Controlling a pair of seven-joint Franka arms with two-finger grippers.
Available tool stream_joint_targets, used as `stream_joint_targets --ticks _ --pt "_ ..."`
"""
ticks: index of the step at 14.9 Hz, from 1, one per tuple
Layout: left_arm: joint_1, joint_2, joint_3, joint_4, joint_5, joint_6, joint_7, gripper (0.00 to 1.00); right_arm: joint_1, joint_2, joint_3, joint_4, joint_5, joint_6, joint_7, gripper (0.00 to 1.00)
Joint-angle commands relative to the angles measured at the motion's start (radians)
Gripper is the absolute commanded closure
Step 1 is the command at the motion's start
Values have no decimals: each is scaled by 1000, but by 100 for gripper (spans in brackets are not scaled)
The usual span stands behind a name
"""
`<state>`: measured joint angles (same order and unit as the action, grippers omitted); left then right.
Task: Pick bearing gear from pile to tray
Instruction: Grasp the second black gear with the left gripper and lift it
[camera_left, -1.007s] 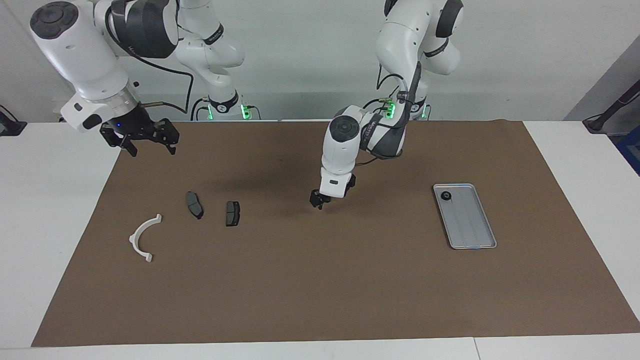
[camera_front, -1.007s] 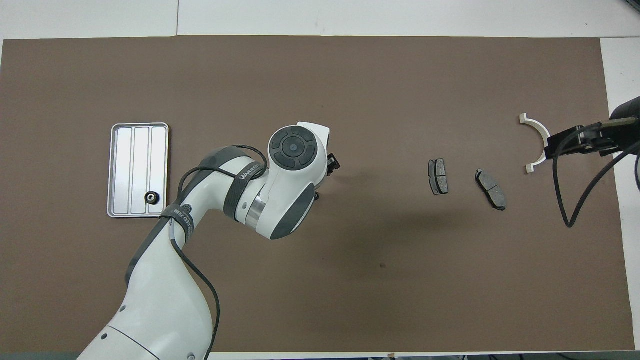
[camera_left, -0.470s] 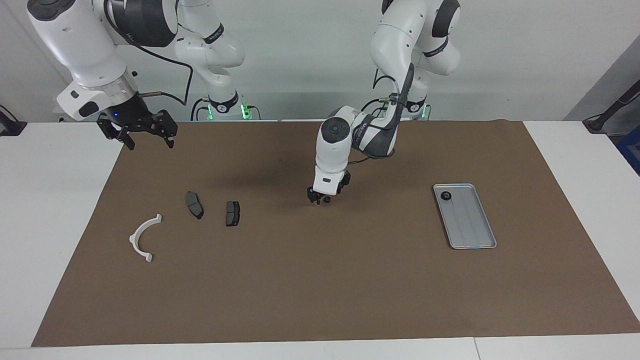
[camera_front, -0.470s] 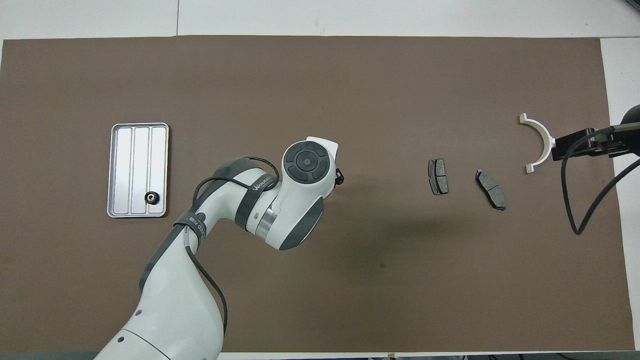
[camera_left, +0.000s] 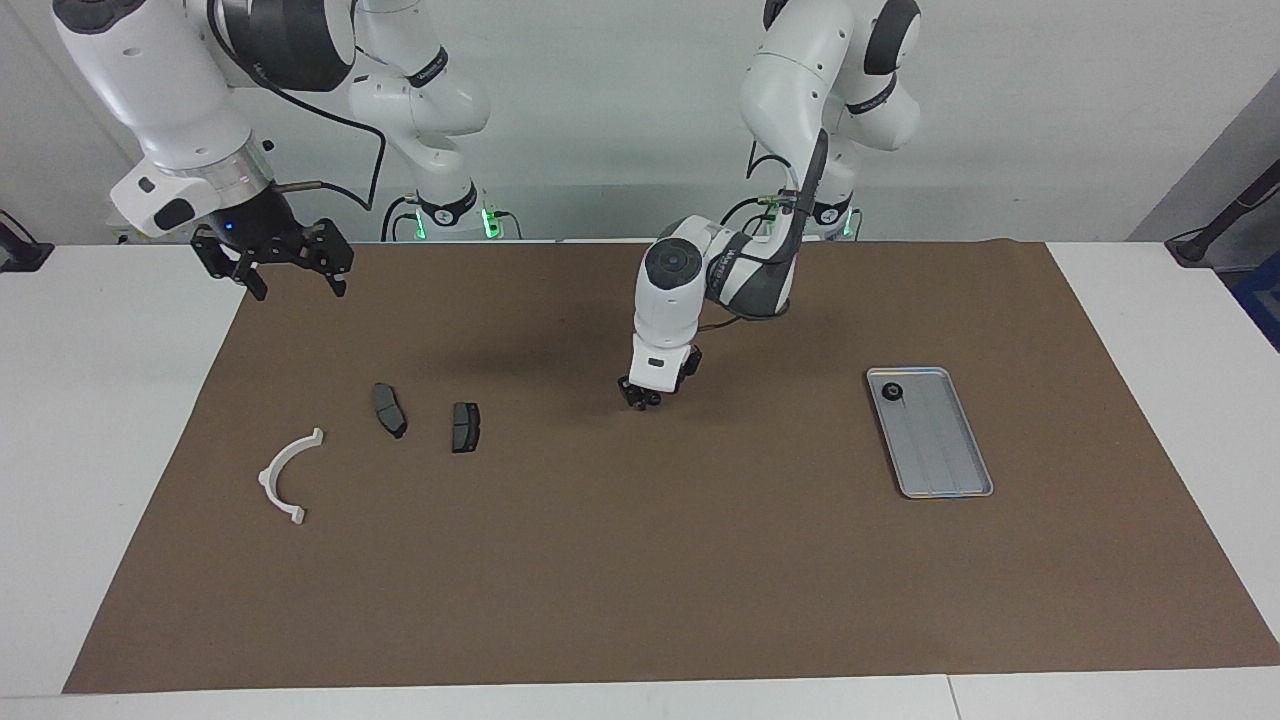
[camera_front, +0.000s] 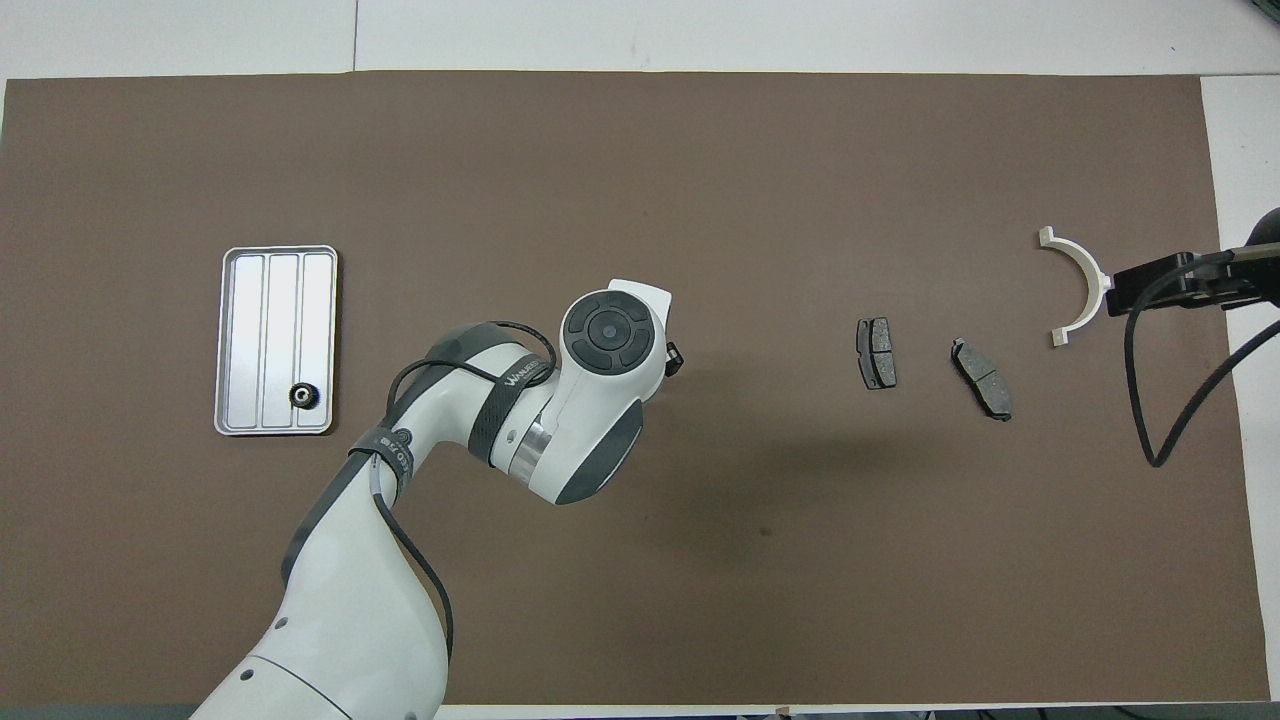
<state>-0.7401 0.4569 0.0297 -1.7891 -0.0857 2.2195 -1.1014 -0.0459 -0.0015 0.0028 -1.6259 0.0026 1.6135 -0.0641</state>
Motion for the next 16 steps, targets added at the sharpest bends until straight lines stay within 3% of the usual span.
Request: stream_joint_targets --ticks 1,4,5,7,12,16 --pt "-16 -27 16 -38 -6 25 -23 50 -14 -20 11 -29 -12 22 15 0" --pt "-19 -29 16 -53 -6 45 -40 65 -14 -21 11 -32 -12 20 15 0" --pt "-24 -32 16 -62 -6 49 -40 73 -14 -21 11 -32 -12 20 16 0" --pt "-27 -35 16 -62 -6 31 -40 100 -14 -21 11 -32 -12 22 16 0" --pt "24 -41 24 -4 -2 -118 -22 100 -14 -26 11 -37 -12 20 15 0" --pt "167 -165 24 -62 -3 -216 197 100 -14 -26 11 -37 -12 20 15 0"
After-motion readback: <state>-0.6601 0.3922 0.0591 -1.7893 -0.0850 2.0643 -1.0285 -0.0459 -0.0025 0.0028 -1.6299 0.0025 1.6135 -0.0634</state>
